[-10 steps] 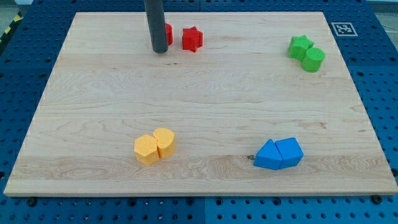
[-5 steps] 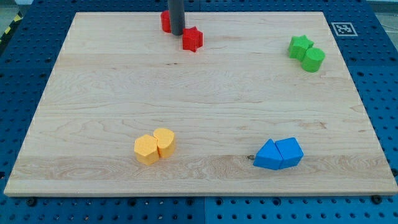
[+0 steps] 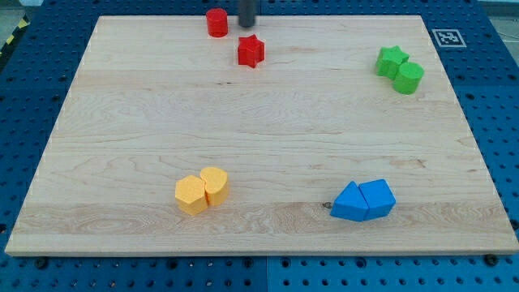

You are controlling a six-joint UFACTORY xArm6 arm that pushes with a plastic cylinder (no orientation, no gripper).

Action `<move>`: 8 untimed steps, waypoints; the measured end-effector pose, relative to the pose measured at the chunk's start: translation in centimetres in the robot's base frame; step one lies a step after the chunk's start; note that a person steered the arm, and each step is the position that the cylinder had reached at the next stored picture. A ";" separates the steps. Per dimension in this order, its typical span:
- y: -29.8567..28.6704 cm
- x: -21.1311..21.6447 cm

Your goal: Push the red blocks towards the top left side of the board

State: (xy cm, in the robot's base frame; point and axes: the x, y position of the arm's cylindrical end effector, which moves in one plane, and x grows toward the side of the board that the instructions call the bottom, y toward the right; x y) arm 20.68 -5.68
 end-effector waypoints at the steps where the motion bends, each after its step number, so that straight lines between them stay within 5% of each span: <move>1: -6.4 0.0; 2: -9.0 -0.2; 5: 8.3 0.8; 7: 11.7 2.3; 8: 13.2 6.5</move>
State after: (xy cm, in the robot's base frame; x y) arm 27.14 7.50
